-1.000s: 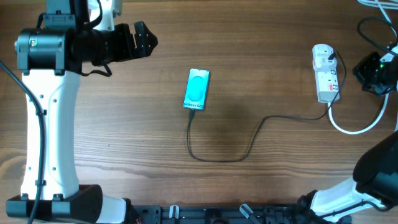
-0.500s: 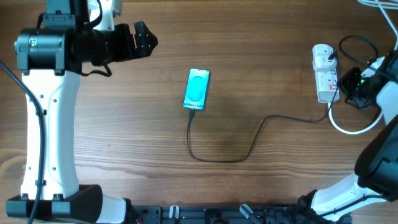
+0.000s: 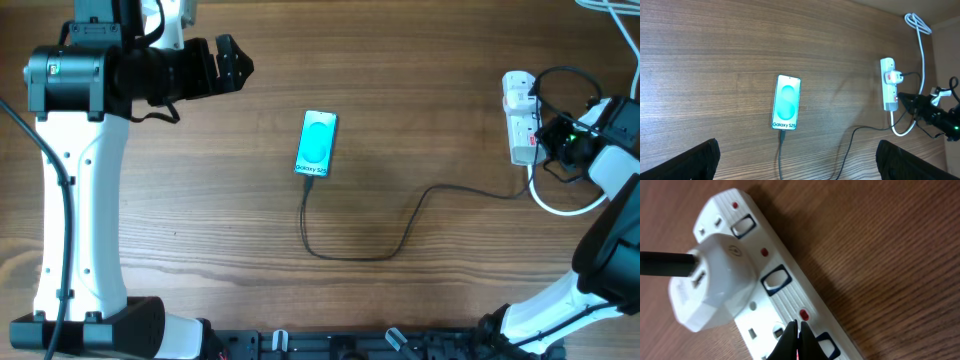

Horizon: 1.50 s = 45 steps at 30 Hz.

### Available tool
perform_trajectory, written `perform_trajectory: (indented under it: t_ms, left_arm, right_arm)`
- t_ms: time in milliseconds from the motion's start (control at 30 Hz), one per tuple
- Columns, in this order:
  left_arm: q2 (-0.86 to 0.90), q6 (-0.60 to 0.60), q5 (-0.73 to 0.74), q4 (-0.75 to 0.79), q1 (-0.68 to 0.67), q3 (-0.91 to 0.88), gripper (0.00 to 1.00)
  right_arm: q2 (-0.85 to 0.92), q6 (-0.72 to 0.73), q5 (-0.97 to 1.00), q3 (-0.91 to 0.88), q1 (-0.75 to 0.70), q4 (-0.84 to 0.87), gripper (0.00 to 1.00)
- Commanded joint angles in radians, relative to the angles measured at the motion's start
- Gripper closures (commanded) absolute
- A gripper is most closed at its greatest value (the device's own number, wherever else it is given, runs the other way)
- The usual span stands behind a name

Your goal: Plug charger to phone and switch on socket

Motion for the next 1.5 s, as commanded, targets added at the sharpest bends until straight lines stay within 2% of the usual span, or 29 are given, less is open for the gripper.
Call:
perform_trajectory:
  t_ms: [0,733,967,1067,1267,1467]
  left_arm:
    - [-0.003,0.005,-0.010,0.001,0.000,0.002,0.00]
    - [-0.003,0.005,-0.010,0.001,0.000,0.002,0.00]
    - [-0.003,0.005,-0.010,0.001,0.000,0.002,0.00]
    - [-0.003,0.005,-0.010,0.001,0.000,0.002,0.00]
    - [-0.003,0.005,-0.010,0.001,0.000,0.002,0.00]
    - [-0.003,0.005,-0.010,0.001,0.000,0.002,0.00]
  right_arm:
    - [0.027,0.012,-0.010,-0.007,0.003,0.005,0.96]
    - [0.028,0.059,0.037,-0.007,0.049,0.121,0.96]
    - [0.028,0.063,0.000,-0.003,0.049,0.124,0.96]
    - [0.028,0.062,-0.020,0.058,0.047,0.037,0.96]
    - [0.028,0.032,0.036,0.304,0.047,-0.268,0.96]
    - [0.040,0.068,0.085,0.344,0.042,-0.325,0.96]
